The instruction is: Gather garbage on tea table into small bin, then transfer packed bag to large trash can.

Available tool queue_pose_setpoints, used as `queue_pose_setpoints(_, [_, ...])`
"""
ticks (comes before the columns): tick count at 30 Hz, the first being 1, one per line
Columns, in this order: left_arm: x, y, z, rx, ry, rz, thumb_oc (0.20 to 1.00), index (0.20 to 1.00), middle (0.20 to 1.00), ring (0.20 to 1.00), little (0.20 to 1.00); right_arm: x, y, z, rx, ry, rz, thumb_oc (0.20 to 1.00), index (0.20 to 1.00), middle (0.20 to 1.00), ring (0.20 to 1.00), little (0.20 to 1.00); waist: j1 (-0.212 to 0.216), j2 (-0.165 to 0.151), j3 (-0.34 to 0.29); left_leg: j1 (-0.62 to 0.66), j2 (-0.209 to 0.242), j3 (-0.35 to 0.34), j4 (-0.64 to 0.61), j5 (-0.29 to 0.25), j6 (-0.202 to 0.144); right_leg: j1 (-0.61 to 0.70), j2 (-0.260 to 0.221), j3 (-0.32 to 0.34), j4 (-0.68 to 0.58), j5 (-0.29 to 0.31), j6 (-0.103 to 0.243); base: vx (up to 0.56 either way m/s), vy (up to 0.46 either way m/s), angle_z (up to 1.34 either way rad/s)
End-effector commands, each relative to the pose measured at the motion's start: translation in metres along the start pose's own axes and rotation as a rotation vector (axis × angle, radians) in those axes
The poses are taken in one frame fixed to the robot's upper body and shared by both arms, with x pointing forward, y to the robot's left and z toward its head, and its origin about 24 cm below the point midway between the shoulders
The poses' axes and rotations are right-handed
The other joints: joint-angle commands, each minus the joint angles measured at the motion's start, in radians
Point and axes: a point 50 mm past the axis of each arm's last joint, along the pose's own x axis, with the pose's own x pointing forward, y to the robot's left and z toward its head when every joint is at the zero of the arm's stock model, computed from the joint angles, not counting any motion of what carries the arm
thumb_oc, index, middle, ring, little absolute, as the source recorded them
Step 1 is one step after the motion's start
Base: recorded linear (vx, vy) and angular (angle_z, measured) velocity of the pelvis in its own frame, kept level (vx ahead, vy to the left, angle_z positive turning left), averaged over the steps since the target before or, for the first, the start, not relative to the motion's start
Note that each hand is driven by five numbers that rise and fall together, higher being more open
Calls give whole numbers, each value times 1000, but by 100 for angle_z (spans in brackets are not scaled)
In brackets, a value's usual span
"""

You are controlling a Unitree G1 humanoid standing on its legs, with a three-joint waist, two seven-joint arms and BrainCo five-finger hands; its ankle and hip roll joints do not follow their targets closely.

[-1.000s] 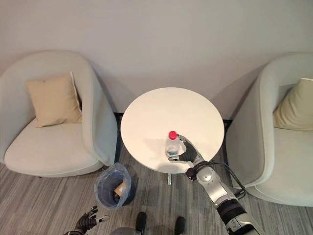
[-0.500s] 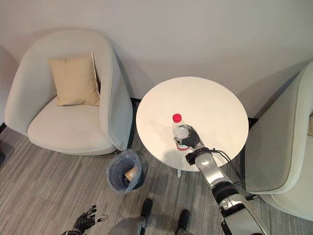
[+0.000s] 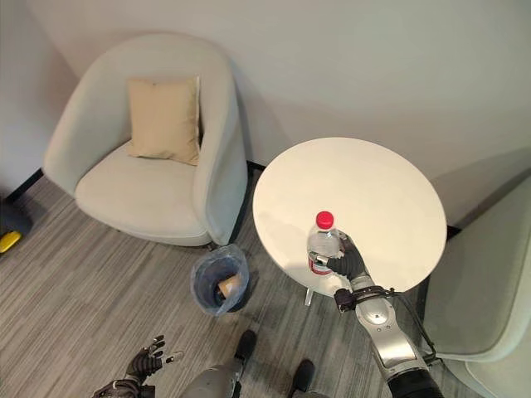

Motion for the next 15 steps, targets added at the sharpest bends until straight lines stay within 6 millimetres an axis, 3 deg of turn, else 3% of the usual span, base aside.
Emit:
queue_pose_setpoints(1, [4,8,17,6,-66,11,1000,1000,1000,1000,1000,11,-2,47,25,-249,-5,200,200,200,200,200,-38,-57,-26,30,37,164,121,-51,27,17,-89,21,62,-181,91,-44,127,57])
queue_pose_setpoints(5, [5,7,18,37,-70,12,1000,1000,1000,1000,1000,9,-8,48,11,-247,-35,200,200,200,200,200,-75,-47,-31,64,82,336,116,-76,26,27,-126,-33,67,-175,112,60,180,81])
queue_pose_setpoints(8, [2,10,12,50,-55,22,1000,1000,1000,1000,1000,10,-3,50,7,-250,-14,200,200,200,200,200,-70,-46,-32,75,68,331,123,-105,37,33,-147,-28,73,-163,128,125,337,68])
queue_pose_setpoints(9, [1,14,8,62,-37,29,1000,1000,1000,1000,1000,12,4,52,12,-257,8,200,200,200,200,200,-53,-58,-30,65,39,323,148,-140,68,13,-189,-9,146,-171,142,145,394,24])
queue_pose_setpoints(11, [3,20,14,81,-51,43,1000,1000,1000,1000,1000,12,8,56,34,-275,23,200,200,200,200,200,-55,-62,-12,59,20,306,168,-161,87,-34,-211,38,237,-175,144,80,319,-7])
queue_pose_setpoints(12, [5,24,26,88,-93,57,1000,1000,1000,1000,1000,13,10,59,42,-290,33,200,200,200,200,200,-76,-63,5,44,-4,287,180,-157,114,-108,-178,150,281,-159,135,50,214,-10])
queue_pose_setpoints(14, [5,26,27,84,-99,64,1000,1000,1000,1000,1000,14,11,62,23,-297,51,200,200,200,200,200,-86,-61,8,73,-22,271,167,-167,129,-149,-134,227,264,-146,131,166,153,33])
queue_pose_setpoints(15, [5,27,27,85,-98,65,1000,1000,1000,1000,1000,14,12,62,22,-298,58,200,200,200,200,200,-88,-63,7,74,-26,264,160,-165,132,-165,-127,235,253,-137,130,191,74,32])
